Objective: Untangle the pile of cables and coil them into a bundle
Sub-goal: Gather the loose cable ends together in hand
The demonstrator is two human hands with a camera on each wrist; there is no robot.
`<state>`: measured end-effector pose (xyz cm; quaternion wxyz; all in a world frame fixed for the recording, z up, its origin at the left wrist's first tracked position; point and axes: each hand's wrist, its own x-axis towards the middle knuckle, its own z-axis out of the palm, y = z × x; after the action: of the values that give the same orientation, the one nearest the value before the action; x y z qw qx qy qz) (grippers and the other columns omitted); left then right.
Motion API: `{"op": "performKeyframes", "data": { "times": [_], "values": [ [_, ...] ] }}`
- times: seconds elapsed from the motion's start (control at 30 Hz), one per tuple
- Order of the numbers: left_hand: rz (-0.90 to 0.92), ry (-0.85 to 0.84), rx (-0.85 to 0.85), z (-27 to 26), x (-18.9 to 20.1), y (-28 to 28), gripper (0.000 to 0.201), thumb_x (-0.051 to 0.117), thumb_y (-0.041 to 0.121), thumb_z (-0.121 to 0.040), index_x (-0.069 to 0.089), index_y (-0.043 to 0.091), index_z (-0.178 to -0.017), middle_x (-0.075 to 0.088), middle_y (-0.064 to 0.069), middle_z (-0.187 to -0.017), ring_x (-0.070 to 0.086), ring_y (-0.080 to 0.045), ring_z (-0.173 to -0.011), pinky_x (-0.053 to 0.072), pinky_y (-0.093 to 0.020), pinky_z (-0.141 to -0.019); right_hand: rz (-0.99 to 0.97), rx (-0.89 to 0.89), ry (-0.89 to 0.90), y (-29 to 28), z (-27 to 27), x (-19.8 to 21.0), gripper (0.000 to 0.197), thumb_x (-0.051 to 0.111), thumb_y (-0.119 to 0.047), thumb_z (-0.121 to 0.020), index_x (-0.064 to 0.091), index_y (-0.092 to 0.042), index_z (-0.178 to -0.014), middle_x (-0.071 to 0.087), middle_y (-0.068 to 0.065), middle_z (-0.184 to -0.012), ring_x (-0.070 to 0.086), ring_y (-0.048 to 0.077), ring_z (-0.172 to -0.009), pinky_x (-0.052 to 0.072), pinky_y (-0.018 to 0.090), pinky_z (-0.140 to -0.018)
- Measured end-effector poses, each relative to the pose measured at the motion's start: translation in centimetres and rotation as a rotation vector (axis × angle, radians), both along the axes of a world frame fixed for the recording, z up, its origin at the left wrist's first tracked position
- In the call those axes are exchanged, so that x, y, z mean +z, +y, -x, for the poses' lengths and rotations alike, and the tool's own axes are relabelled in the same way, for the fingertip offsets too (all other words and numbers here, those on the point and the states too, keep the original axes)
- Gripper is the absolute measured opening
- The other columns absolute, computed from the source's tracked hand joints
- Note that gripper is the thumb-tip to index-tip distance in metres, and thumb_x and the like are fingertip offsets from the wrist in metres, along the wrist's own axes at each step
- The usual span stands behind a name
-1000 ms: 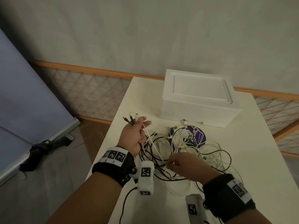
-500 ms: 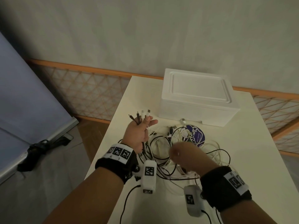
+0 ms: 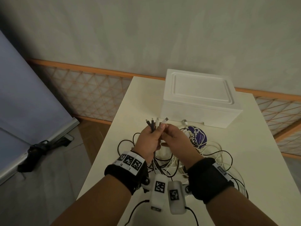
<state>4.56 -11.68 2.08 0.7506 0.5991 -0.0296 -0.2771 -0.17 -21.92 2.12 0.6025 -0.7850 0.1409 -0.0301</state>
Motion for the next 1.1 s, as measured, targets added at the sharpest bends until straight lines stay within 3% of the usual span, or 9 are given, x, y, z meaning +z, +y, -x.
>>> {"op": "performKeyframes", "data": {
  "times": [0.1, 0.2, 0.33, 0.5, 0.57, 0.67, 0.8, 0.93, 1.1],
  "values": [
    [0.031, 0.025, -0.015, 0.4, 0.6, 0.0, 0.016, 0.052, 0.026, -0.097, 0.06, 0.013, -0.101, 0.057, 0.012, -0.052, 0.044, 0.001, -0.038, 0.031, -0.016, -0.037, -0.081, 0.026, 0.003, 0.1, -0.1, -0.4, 0.024, 0.046, -0.02, -0.096, 0.063, -0.023, -0.113, 0.071, 0.004, -0.1, 0.067, 0.026, -0.091, 0.054, 0.054, -0.083],
    [0.035, 0.04, -0.027, 0.5, 0.7, -0.1, 0.019, 0.048, 0.03, -0.099, 0.06, 0.015, -0.096, 0.062, 0.008, -0.061, 0.048, -0.001, -0.043, 0.031, -0.018, -0.039, -0.157, -0.002, 0.029, 0.4, -0.2, -0.6, 0.027, 0.044, -0.019, -0.099, 0.06, -0.02, -0.12, 0.069, 0.008, -0.105, 0.067, 0.025, -0.091, 0.057, 0.044, -0.078],
    [0.007, 0.044, -0.042, 0.6, 0.5, -0.1, 0.013, 0.048, 0.029, -0.099, 0.057, 0.02, -0.1, 0.059, 0.001, -0.068, 0.042, -0.004, -0.042, 0.029, -0.019, -0.041, 0.067, 0.002, 0.016, 0.4, -0.2, -0.7, 0.021, 0.044, -0.027, -0.093, 0.06, -0.017, -0.099, 0.067, 0.009, -0.081, 0.064, 0.028, -0.075, 0.054, 0.048, -0.074],
    [0.022, 0.068, -0.023, 0.9, 1.0, -0.4, 0.014, 0.044, 0.01, -0.096, 0.057, 0.016, -0.098, 0.044, -0.003, -0.065, 0.035, -0.009, -0.044, 0.027, -0.021, -0.043, 0.045, -0.028, -0.036, 0.6, -0.1, 0.0, 0.023, 0.036, -0.008, -0.098, 0.057, -0.018, -0.097, 0.058, 0.0, -0.06, 0.058, 0.013, -0.053, 0.047, 0.022, -0.053],
    [0.019, 0.023, -0.018, 0.8, 1.1, -0.3, 0.023, 0.041, 0.005, -0.091, 0.06, 0.014, -0.101, 0.045, -0.007, -0.07, 0.038, -0.011, -0.049, 0.03, -0.023, -0.046, 0.117, -0.083, -0.088, 0.6, 0.0, -0.1, 0.026, 0.039, -0.008, -0.098, 0.055, -0.026, -0.089, 0.056, -0.004, -0.06, 0.056, 0.008, -0.054, 0.044, 0.02, -0.054],
    [0.035, 0.025, 0.041, 0.0, 1.0, 0.4, 0.025, 0.041, 0.006, -0.096, 0.064, 0.01, -0.102, 0.059, -0.004, -0.084, 0.044, -0.01, -0.056, 0.036, -0.024, -0.053, 0.351, -0.19, -0.176, 0.1, 0.2, -0.4, 0.015, 0.045, -0.015, -0.098, 0.053, -0.016, -0.085, 0.053, -0.006, -0.076, 0.049, 0.005, -0.07, 0.038, 0.02, -0.061],
    [0.15, 0.059, 0.046, -0.6, 0.3, 1.5, 0.026, 0.041, 0.008, -0.101, 0.065, 0.008, -0.091, 0.068, -0.005, -0.093, 0.049, -0.011, -0.065, 0.045, -0.023, -0.06, 0.311, -0.166, -0.178, -0.2, 0.2, 0.2, 0.016, 0.043, -0.019, -0.099, 0.053, -0.011, -0.09, 0.063, 0.002, -0.071, 0.055, 0.003, -0.059, 0.042, 0.017, -0.054],
    [0.327, 0.209, 0.069, 0.2, 0.1, 0.9, 0.023, 0.043, 0.009, -0.1, 0.064, 0.0, -0.104, 0.071, -0.012, -0.092, 0.068, -0.019, -0.079, 0.056, -0.027, -0.062, 0.336, -0.061, -0.065, 0.8, -0.1, 0.5, 0.009, 0.048, -0.023, -0.097, 0.056, -0.022, -0.091, 0.062, -0.009, -0.075, 0.063, 0.011, -0.065, 0.056, 0.032, -0.061],
    [0.313, 0.243, 0.056, 0.9, -0.5, 0.4, 0.028, 0.035, 0.013, -0.103, 0.059, 0.001, -0.109, 0.068, -0.017, -0.1, 0.069, -0.022, -0.087, 0.058, -0.028, -0.07, 0.346, -0.057, -0.043, 1.2, -0.3, 0.1, 0.013, 0.051, -0.016, -0.093, 0.064, -0.015, -0.096, 0.061, -0.012, -0.073, 0.055, 0.003, -0.062, 0.049, 0.023, -0.058]
  ]
}}
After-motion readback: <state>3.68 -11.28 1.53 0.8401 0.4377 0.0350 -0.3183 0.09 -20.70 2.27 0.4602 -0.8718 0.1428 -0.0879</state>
